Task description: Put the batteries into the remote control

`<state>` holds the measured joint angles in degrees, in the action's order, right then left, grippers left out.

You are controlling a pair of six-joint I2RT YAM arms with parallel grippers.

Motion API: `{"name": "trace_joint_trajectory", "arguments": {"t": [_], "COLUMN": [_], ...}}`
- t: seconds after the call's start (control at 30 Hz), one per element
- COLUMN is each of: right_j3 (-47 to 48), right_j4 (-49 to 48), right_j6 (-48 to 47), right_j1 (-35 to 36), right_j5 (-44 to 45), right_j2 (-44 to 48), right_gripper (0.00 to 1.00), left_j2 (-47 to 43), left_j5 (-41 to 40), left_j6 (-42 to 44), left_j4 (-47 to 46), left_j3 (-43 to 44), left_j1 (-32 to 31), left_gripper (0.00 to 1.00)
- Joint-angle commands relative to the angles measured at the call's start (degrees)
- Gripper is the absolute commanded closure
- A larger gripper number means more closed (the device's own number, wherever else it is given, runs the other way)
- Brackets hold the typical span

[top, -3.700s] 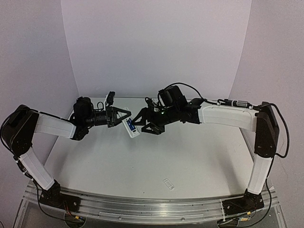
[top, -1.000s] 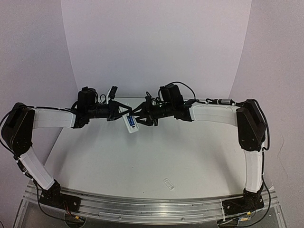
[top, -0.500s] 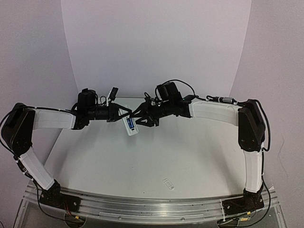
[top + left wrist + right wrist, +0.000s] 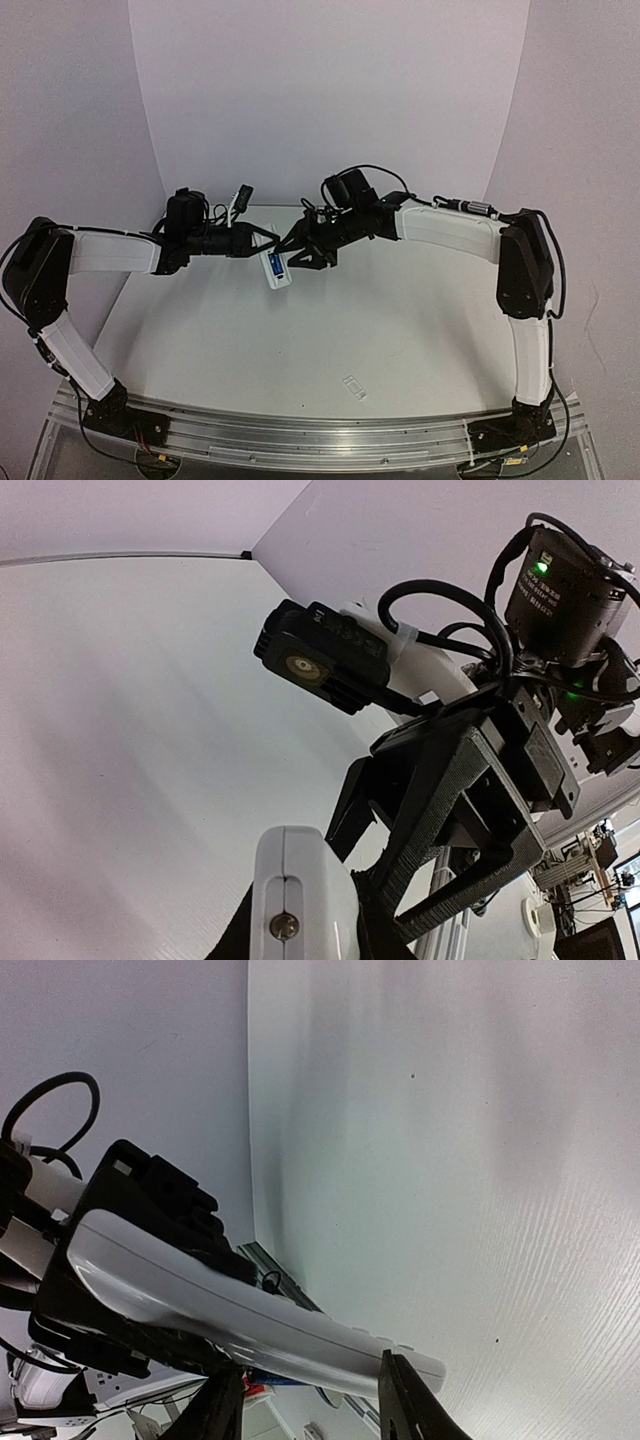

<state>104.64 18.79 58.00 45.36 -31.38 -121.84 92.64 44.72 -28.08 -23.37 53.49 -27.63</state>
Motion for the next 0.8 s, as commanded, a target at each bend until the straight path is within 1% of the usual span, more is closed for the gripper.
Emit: {"name": "trace_joint_trajectory", "arguments": {"t": [0.0,0.07,0.1,0.37,0.53,0.7,0.77], "right_j3": [1.45,1.89,1.96,2.64,3.29,2.64,3.48], "right_j4": [8.84,10.22,10.63,13.98,17.72,18.94,19.41], "right_j6": [-2.15,-2.04,-1.93,-2.62,-2.71,-2.48,-2.71], "right_j1": [1.33,1.29,1.29,1.3,1.15,0.96,0.92], "right_j5": [2.07,1.76,1.36,1.02,0.38,0.2,-0.5], "right_j2": [-2.12,-2.94,-3.26,-4.36,-5.96,-6.39,-7.13], "right_gripper": [0.6,0.63,0.65,0.67,0.73,0.79,0.79], "left_j2": [-2.84,-2.97,-2.96,-2.95,-3.18,-3.9,-3.86], "left_j5": [1.55,1.66,1.89,2.4,2.69,1.81,2.15], "left_j6": [0.49,0.14,-0.08,0.06,-0.23,-0.88,-1.65], "left_j4": [-7.89,-8.73,-9.17,-9.56,-10.8,-11.92,-12.95], "left_j3": [4.21,4.56,4.72,6.12,6.9,7.3,7.16], "left_j1": [-1.47,-1.47,-1.51,-1.47,-1.47,-1.47,-1.47], "left_gripper": [1.0,1.0,1.0,1.0,1.0,1.0,1.0]}}
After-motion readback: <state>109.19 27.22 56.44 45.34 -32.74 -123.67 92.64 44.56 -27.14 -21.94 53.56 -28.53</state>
